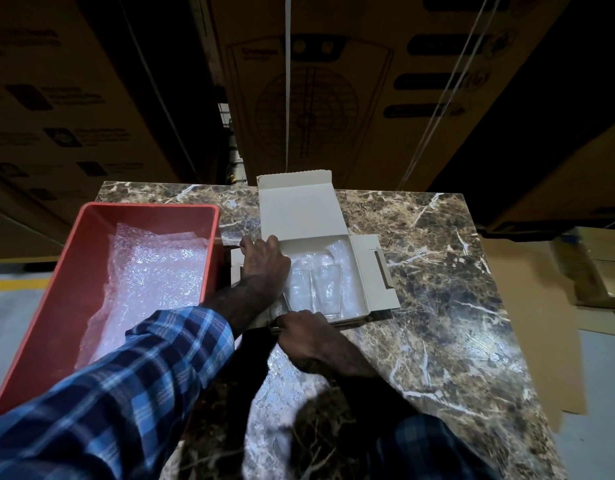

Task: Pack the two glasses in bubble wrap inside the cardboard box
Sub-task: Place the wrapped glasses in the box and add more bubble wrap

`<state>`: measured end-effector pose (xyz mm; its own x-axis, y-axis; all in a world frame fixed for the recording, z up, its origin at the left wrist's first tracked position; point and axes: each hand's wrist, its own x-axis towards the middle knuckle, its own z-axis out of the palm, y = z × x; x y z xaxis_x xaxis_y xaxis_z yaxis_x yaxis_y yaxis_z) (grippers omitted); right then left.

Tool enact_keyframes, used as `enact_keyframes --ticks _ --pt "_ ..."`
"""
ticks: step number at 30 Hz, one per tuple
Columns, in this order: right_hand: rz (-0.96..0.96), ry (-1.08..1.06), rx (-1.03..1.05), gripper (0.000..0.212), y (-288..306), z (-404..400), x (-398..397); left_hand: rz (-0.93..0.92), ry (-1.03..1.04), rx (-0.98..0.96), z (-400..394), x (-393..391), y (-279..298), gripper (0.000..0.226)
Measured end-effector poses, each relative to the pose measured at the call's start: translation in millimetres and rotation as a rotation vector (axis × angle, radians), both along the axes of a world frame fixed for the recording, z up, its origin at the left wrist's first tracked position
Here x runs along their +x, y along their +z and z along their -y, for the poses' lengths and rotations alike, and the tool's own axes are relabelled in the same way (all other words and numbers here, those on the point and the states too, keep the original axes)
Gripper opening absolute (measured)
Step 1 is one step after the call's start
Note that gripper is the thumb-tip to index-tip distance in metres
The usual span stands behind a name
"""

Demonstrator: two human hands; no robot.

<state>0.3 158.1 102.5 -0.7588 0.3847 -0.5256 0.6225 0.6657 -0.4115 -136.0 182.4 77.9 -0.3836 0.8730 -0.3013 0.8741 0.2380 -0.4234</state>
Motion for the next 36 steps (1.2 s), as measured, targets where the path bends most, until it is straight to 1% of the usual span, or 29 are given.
enact_keyframes --ticks 4,6,8,10,12,14,17,20,24,26,31,33,36 --pt "0.043 -0.126 -0.153 0.044 4 -10 -4 0.034 -0.003 -0.008 3 -2 1 0.027" --pt "-0.031 -0.202 -0.164 0.049 7 -13 -3 0.074 -0.018 -0.005 5 -5 4 0.031" --pt "-0.166 -0.347 -0.145 0.05 10 -13 5 0.127 -0.028 0.026 8 -11 8 0.036" --pt "-0.27 -0.5 -0.069 0.05 12 -15 17 0.177 -0.024 0.102 11 -19 16 0.038" --pt "-0.298 -0.585 0.023 0.05 12 -17 26 0.248 -0.003 0.21 15 -24 28 0.042" --pt "-0.313 -0.615 0.059 0.049 10 -16 32 0.31 0.013 0.34 23 -24 40 0.041" --pt "-0.325 -0.633 0.065 0.044 9 -9 34 0.389 0.005 0.518 46 -20 52 0.038" --pt "-0.341 -0.633 0.085 0.04 7 2 31 0.524 0.04 0.617 80 -13 61 0.037" --pt "-0.363 -0.598 0.122 0.032 6 17 26 0.565 0.091 0.716 139 -10 66 0.029" --pt "-0.373 -0.57 0.141 0.029 9 22 23 0.564 0.148 0.742 168 -12 65 0.03" --pt "-0.429 -0.438 0.111 0.025 13 41 22 0.467 0.391 0.708 228 -35 44 0.026" --pt "-0.491 -0.379 0.093 0.024 16 55 22 0.452 0.479 0.682 242 -53 31 0.031" --pt "-0.573 -0.332 0.07 0.024 17 75 18 0.423 0.61 0.533 252 -81 13 0.046"
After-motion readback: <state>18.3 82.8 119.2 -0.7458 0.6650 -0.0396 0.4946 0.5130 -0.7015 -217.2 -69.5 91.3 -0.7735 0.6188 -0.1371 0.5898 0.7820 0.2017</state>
